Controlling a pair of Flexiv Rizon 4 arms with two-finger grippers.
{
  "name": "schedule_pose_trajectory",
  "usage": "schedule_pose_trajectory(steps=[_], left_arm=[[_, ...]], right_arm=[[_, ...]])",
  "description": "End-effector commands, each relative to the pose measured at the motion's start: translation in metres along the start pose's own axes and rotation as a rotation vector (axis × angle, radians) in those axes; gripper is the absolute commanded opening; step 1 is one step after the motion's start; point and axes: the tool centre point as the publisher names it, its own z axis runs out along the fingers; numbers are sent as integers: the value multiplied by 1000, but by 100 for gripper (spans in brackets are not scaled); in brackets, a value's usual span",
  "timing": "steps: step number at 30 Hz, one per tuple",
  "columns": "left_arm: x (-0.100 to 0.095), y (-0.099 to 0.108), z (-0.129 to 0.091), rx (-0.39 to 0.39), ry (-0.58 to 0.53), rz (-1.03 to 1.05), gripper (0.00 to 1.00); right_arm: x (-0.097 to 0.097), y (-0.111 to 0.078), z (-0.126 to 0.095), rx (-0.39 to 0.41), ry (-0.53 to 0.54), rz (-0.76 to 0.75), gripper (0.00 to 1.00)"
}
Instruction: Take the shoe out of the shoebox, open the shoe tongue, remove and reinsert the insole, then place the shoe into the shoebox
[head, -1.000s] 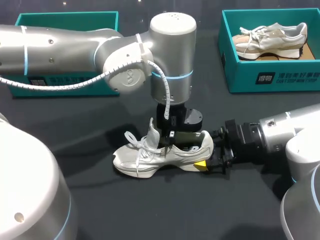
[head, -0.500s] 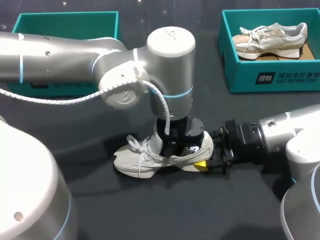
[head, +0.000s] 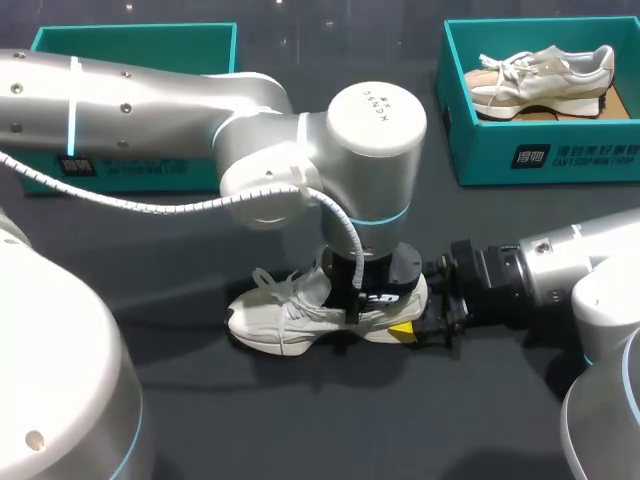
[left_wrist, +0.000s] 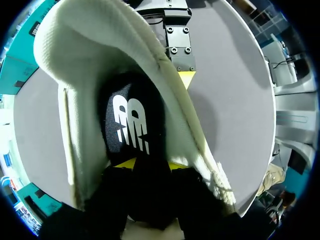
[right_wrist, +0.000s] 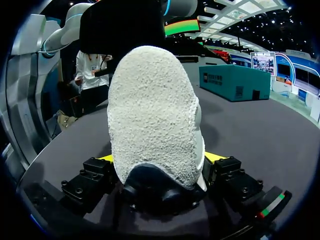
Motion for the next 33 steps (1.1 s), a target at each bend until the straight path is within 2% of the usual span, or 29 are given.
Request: schedule_pose_trajectory(steps=[1, 7, 12, 17, 27, 33], left_arm=[[-18, -5, 24, -16, 1, -16, 0], [-27, 4, 24, -17, 11, -41, 0], [-31, 10, 18, 17, 50, -42, 0], [-26, 16, 4, 79, 93, -27, 0], [-13, 29, -37, 264, 184, 11, 0], [-8, 32, -49, 311, 189, 33, 0]], right_arm=[[2, 3, 1, 3, -1, 0, 0], [2, 3, 1, 3, -1, 0, 0], [2, 3, 1, 3, -1, 0, 0], [2, 3, 1, 3, -1, 0, 0], [2, 3, 1, 3, -1, 0, 0], [2, 3, 1, 3, -1, 0, 0]])
